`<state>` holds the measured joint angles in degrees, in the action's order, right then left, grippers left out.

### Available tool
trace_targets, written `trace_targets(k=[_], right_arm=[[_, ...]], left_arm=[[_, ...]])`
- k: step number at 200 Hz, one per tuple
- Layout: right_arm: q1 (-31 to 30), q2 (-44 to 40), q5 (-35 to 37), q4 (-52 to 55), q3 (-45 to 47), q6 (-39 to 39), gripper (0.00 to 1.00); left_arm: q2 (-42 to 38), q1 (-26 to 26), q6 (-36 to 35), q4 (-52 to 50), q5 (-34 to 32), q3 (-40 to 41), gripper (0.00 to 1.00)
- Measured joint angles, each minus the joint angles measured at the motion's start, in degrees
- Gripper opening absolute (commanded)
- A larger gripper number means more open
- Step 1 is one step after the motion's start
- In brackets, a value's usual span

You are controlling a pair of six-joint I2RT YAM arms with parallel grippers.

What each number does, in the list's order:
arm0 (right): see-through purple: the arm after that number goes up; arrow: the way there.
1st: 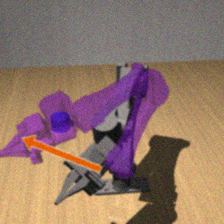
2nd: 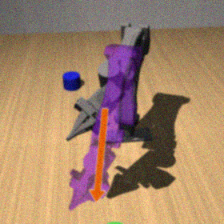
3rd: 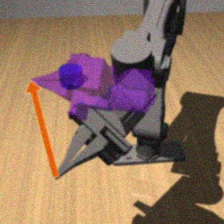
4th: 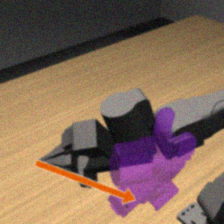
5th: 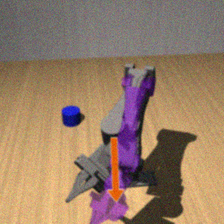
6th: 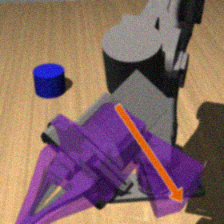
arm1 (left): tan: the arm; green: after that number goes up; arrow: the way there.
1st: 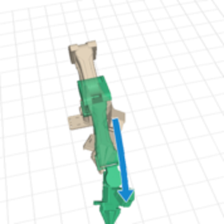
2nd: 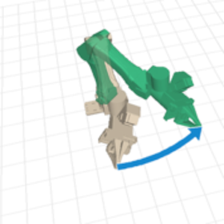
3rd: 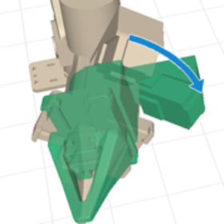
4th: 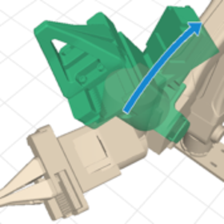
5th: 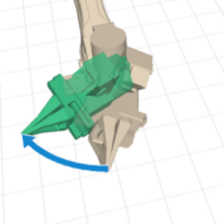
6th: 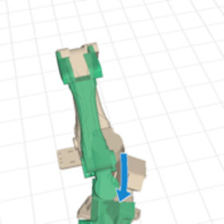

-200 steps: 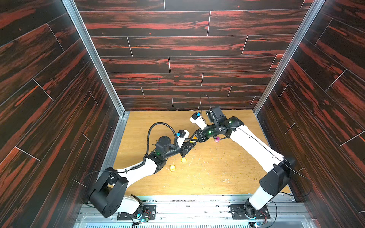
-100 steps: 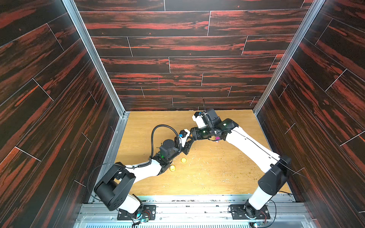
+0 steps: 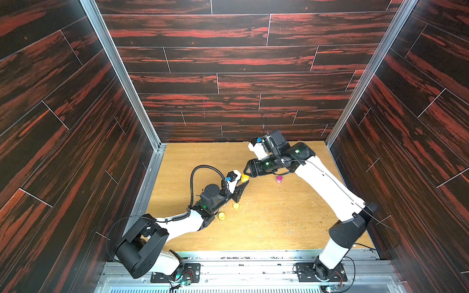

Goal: Close the paint jar lid
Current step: Place the paint jar at the center of the board.

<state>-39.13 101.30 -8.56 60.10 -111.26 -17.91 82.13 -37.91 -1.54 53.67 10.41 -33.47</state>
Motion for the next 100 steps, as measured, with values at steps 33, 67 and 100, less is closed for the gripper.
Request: trace_targets(k=[33, 67, 100], right_arm=[[-0.1, 2.7, -1.4, 0.5, -0.1, 0.3, 0.62], [-0.7, 4.2, -1.6, 1.2, -1.4, 0.9, 0.60], [-1.1, 5.6, -1.6, 2.1, -2.5, 1.4, 0.51]], left_arm=[[0.0, 0.0, 0.0, -0.2, 0.5, 0.0, 0.17], [0.0, 0.0, 0.0, -0.2, 1.0, 0.0, 0.17], [0.0, 0.0, -0.1, -0.3, 1.3, -0.1, 0.17]])
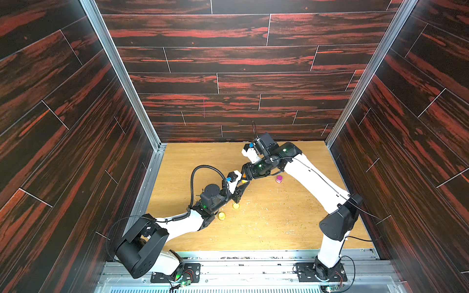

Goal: Close the paint jar lid
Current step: Place the paint jar at the center of the board.

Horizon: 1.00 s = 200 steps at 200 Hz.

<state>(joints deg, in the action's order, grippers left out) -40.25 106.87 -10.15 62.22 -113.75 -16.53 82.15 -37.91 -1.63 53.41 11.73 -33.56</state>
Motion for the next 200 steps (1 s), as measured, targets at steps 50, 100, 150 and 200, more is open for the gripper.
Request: trace_targets(k=[50, 100, 150, 200], right_arm=[[-0.5, 1.6, 0.5, 1.5, -1.4, 1.2, 0.25], [-0.5, 1.7, 1.5, 1.6, -1.2, 1.7, 0.20], [3.9, 1.3, 5.9, -1.4, 6.7, 1.3, 0.19], [11.5, 2.8, 12.6, -8.3, 14.3, 1.4, 0.19]], left_arm=[[0.3, 0.0, -0.2, -1.4, 0.3, -0.4, 0.18], [0.6, -0.1, 0.9, -1.1, -1.4, -0.4, 0.66], [-1.0, 1.2, 5.2, 0.6, -5.3, 2.3, 1.00], [-12.2, 2.1, 7.9, -5.0, -8.1, 7.0, 1.00]])
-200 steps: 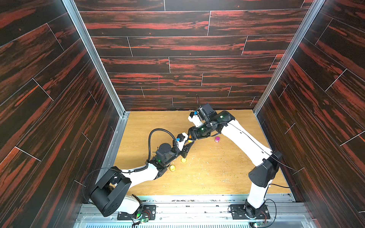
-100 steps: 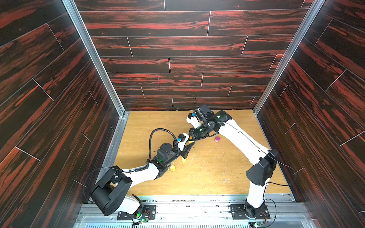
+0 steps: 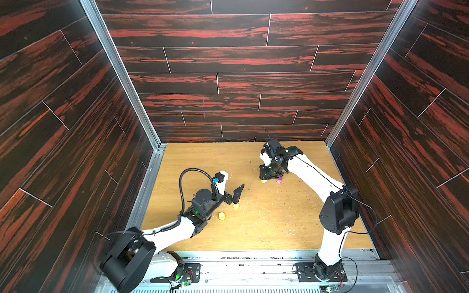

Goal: Close the paint jar lid
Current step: Place the paint jar at the center of the board.

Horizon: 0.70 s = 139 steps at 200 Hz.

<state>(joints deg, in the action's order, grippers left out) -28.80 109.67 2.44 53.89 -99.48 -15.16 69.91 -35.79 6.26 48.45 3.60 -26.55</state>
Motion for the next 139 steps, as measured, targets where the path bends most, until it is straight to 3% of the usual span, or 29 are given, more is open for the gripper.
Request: trace_targets(k=[43, 91, 118, 139], right_arm=[[2.6, 7.7, 3.7, -7.6, 1.0, 0.7, 0.19], [4.4, 15.0, 6.0, -11.3, 1.0, 0.9, 0.22], [4.7, 15.8, 6.9, -12.9, 1.0, 0.8, 0.29], [4.7, 15.8, 6.8, -13.9, 1.0, 0.8, 0.42]], left_arm=[[-12.4, 0.0, 0.7, -13.6, -2.4, -0.9, 1.00], [-17.6, 0.0, 3.9, -22.4, -3.2, -2.1, 1.00], [-18.0, 0.0, 6.2, -23.7, -3.0, -1.7, 1.00], [-18.0, 0.0, 7.9, -24.5, -2.9, -1.3, 1.00]])
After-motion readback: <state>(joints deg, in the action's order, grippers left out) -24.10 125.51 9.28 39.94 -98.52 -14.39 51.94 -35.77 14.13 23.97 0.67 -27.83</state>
